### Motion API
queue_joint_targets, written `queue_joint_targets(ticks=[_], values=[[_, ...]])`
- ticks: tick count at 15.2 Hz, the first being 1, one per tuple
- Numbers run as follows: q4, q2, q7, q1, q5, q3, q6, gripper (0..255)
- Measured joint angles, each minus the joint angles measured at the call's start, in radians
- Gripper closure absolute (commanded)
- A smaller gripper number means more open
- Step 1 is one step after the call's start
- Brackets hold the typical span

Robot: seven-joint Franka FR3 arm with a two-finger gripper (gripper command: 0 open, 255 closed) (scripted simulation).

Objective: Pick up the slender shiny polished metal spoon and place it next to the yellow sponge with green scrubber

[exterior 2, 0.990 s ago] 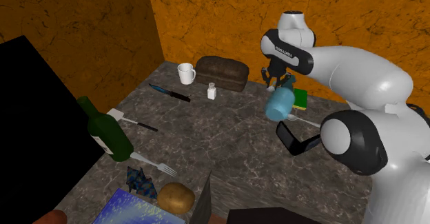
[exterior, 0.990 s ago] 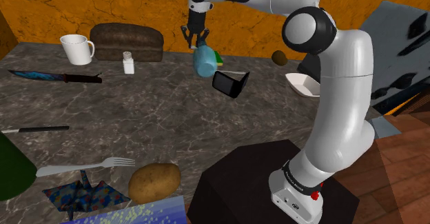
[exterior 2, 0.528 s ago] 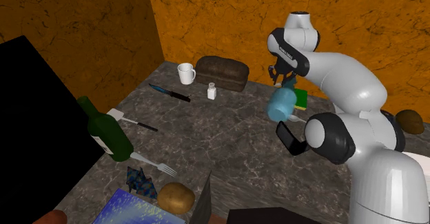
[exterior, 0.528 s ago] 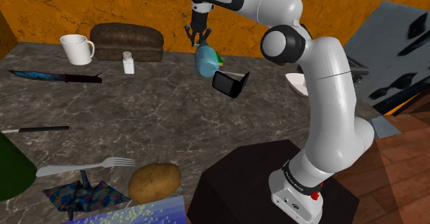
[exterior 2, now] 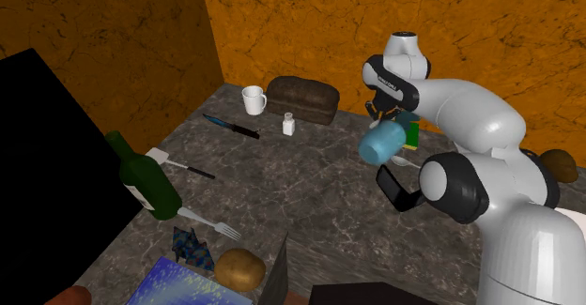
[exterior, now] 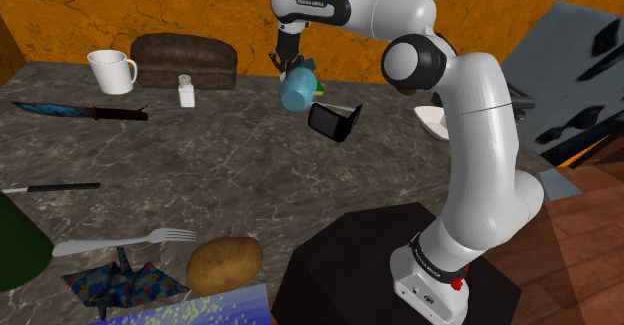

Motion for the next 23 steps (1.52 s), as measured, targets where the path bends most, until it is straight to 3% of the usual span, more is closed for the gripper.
queue_joint_targets(ticks=[10, 11, 17, 23], values=[[-0.056, 0.004, 0.004, -0.005, -0.002, -0.001, 0.06, 255], [-0.057, 0.004, 0.004, -0.005, -0.002, 0.0, 0.061, 0], [-0.059, 0.005, 0.004, -0.005, -0.002, -0.001, 0.061, 0], [0.086, 0.018, -0.005, 0.01, 0.0, -0.001, -0.068, 0]])
